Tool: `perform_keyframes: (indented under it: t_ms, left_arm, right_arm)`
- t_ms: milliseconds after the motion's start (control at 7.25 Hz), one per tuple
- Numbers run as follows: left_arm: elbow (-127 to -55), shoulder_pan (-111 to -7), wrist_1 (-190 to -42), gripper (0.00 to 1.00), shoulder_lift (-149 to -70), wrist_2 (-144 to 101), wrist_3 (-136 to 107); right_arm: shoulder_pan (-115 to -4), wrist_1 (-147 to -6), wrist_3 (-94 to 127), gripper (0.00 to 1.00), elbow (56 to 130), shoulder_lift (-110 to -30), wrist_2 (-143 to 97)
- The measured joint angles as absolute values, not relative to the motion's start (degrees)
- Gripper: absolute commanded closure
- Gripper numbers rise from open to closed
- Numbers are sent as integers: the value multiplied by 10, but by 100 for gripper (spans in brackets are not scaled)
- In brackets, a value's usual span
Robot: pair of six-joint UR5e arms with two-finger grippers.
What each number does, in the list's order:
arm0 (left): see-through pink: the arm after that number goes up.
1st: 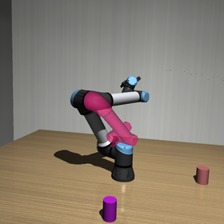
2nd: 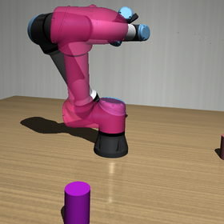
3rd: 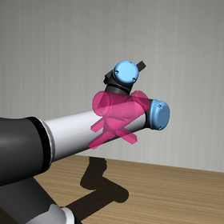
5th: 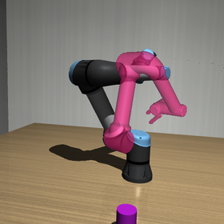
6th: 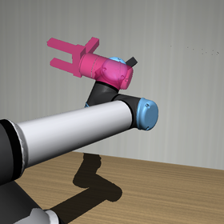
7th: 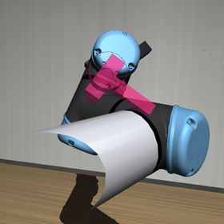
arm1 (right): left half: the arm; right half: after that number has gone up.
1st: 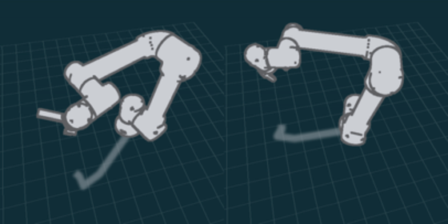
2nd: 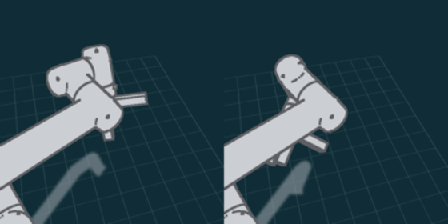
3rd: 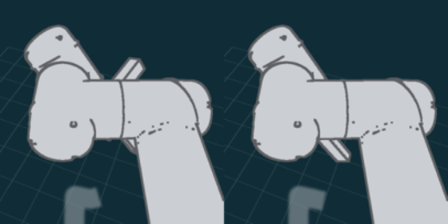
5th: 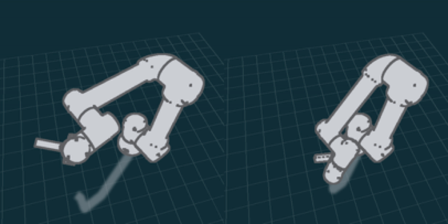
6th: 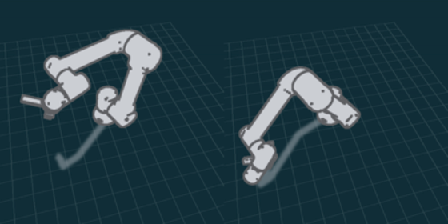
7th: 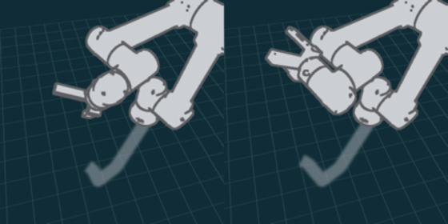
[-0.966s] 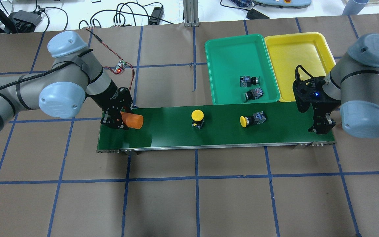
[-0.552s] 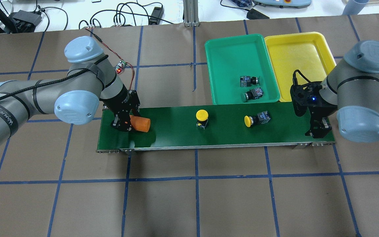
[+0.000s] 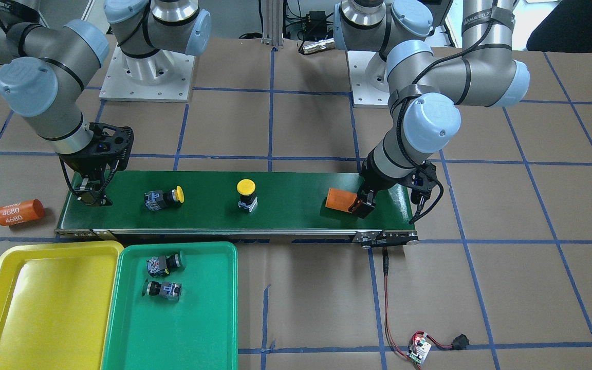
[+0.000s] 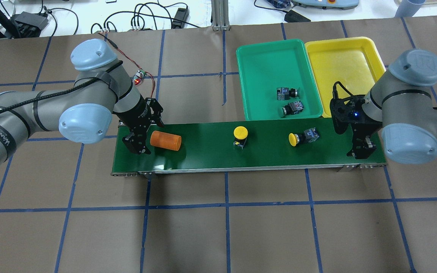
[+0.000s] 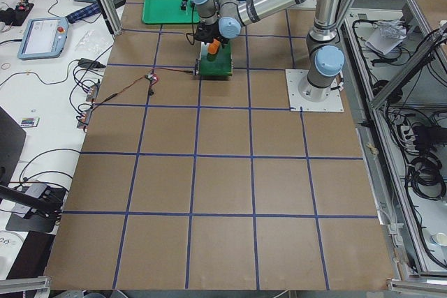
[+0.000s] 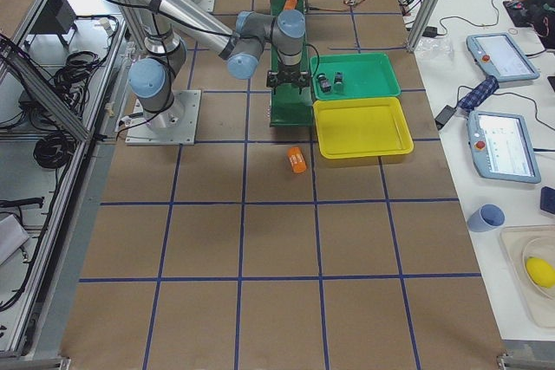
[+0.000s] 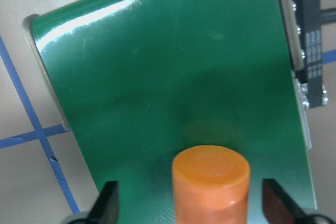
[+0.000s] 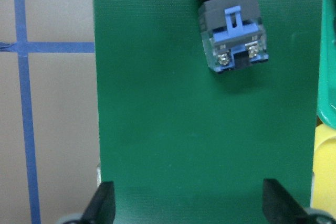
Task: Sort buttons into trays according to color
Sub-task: 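Carry the orange cell onto the belt with left gripper while right gripper lowers, then release the cell and lift the left gripper while right gripper grasps a yellow button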
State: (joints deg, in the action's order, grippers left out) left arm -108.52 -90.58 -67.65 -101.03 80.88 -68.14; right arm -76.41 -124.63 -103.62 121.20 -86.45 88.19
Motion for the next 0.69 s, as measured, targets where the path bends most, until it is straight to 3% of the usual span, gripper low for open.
perform_keyframes:
  t_ms: [690]
  left_arm:
    - [-1078,-876,-706,0,-914,829,-387]
  right_arm:
    - [-775,-1258,-1034,2,1212,-861,882]
